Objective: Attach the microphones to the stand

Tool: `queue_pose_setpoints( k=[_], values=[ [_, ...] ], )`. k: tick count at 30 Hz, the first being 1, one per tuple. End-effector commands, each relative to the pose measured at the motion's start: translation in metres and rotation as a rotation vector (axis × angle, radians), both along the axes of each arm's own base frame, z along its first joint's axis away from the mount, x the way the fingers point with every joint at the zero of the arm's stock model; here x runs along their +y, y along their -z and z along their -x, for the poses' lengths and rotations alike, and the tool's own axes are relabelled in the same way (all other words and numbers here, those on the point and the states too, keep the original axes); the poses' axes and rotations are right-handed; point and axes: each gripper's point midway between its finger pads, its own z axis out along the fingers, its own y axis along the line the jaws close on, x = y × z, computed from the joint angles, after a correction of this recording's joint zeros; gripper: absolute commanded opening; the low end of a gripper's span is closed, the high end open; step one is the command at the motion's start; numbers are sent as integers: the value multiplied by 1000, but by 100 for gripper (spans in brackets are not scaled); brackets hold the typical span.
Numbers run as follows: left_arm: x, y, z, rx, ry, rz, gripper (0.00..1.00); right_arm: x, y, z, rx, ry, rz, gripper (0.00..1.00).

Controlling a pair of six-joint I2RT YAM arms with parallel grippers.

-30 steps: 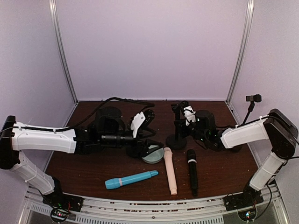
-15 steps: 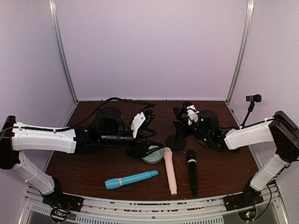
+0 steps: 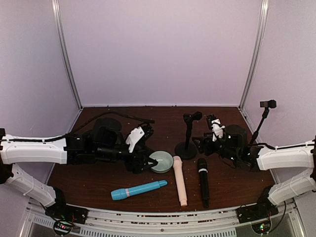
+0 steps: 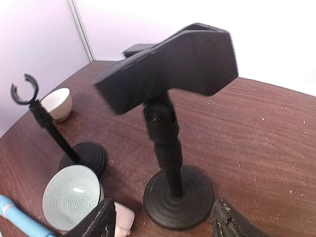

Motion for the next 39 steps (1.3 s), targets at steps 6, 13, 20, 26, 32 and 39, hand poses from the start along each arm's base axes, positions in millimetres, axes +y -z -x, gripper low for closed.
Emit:
queue_pose_setpoints(
  k=[6,13,20,26,32,39],
  values=[
    [73,57,38,197,-116,-209,77,20,10,80,79,-174,157,67],
    [122,99,58,320,-205,-396,76,36,8,140,127,-379,84,66],
    [136,125,68,359,-279,-468,75,44,17,170,180,-478,98,65],
    [142,142,62,278,-321,-528,75,60,12,175,196,-533,113,65],
    [127,147,57,226,-287,-543,75,82,15,177,221,-591,165,63],
    [115,165,62,247,-222,-614,70,90,24,186,236,-627,199,61]
  ],
)
